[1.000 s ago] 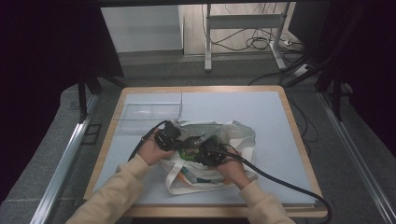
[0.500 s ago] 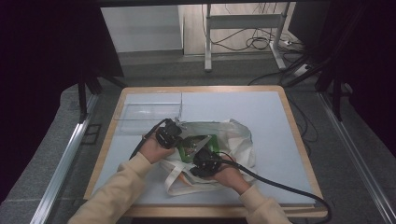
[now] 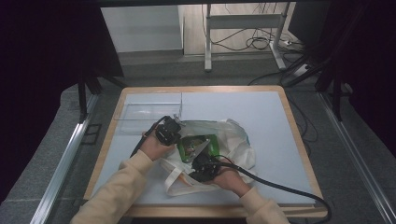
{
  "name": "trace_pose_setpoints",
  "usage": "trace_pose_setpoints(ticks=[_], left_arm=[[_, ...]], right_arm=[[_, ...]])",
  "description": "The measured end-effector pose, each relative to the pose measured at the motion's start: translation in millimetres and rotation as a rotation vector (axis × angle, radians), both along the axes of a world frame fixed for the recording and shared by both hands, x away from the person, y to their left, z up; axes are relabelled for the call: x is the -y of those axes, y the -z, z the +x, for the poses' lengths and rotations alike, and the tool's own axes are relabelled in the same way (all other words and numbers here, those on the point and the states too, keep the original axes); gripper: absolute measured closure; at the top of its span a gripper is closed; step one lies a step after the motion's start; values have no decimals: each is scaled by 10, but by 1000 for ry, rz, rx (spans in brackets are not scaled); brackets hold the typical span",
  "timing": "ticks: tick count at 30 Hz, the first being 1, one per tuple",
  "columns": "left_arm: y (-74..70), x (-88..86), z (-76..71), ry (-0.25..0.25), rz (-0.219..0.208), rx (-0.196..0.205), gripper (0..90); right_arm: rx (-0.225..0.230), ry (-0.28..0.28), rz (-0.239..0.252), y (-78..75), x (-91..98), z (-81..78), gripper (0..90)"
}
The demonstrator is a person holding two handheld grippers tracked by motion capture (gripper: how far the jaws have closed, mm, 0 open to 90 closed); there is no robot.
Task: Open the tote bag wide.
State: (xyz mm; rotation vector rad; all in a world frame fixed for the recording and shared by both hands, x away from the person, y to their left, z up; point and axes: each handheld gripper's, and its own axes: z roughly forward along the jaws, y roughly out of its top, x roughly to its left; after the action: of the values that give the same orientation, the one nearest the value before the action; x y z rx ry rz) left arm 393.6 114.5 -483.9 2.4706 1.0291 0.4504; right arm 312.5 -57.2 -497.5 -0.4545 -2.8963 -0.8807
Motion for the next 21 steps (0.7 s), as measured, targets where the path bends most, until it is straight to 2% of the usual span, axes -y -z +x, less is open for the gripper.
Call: trace_pose_setpoints(ticks=[7,14,17,18,21], left_arm=[[-4,1,14,-11,-4,-5,900],[-14,-23,16,-1,-23,-17,900],[-78,-63,-27,14,-72,-21,900],[-103,-77,-54,16,-114,-28,900],[-185,-139,-141,37,-173,-29,900]], right_arm=[[-12,-20,0,17,-2,-23,893],[-18,10,2,25,4,-5,892],[0,49,18,-16,17,1,892],[10,60,28,-39,28,6,892],[42,95,46,-123,66,14,891]])
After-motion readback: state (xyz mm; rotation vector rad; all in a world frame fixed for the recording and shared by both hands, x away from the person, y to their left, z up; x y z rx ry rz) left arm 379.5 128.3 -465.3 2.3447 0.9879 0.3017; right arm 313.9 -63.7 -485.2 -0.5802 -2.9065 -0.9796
